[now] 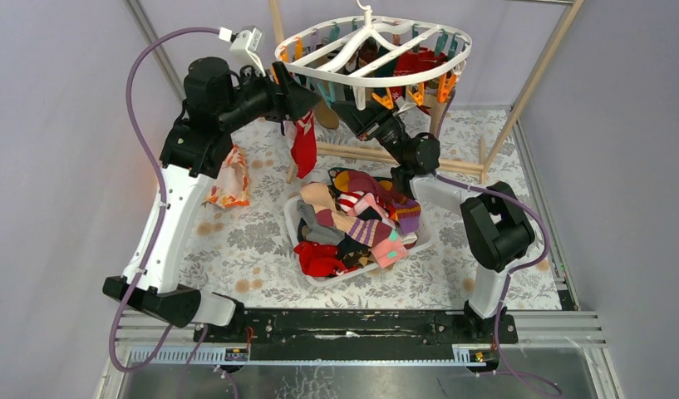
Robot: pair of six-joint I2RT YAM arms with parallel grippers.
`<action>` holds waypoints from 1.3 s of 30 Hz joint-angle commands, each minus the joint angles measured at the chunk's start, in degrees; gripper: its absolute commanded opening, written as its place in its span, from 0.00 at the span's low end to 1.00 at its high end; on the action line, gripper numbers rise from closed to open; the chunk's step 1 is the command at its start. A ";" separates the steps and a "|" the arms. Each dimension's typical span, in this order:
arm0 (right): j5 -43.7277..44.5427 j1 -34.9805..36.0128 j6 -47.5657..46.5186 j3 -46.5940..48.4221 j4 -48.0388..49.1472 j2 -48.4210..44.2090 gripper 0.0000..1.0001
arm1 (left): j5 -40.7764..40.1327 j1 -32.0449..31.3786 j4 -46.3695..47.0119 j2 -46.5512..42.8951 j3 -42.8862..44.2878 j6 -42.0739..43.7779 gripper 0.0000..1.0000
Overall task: Clip the socks to the hanger
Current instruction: Open the clamp at the hanger.
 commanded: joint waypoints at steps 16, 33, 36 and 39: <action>7.52 3.82 -14.24 1.41 -7.92 -3.85 0.00 | -5.63 -3.15 3.19 5.69 5.63 -3.91 0.68; 6.37 4.36 -15.78 1.74 -9.85 -4.04 0.00 | -6.92 -3.61 4.81 10.34 10.38 -4.85 0.60; 6.25 4.46 -15.83 1.95 -10.00 -3.96 0.00 | -7.36 -3.62 4.81 10.64 10.29 -4.59 0.60; 6.13 4.47 -16.06 2.14 -10.46 -3.95 0.00 | -7.98 -3.61 5.01 11.04 10.49 -4.41 0.58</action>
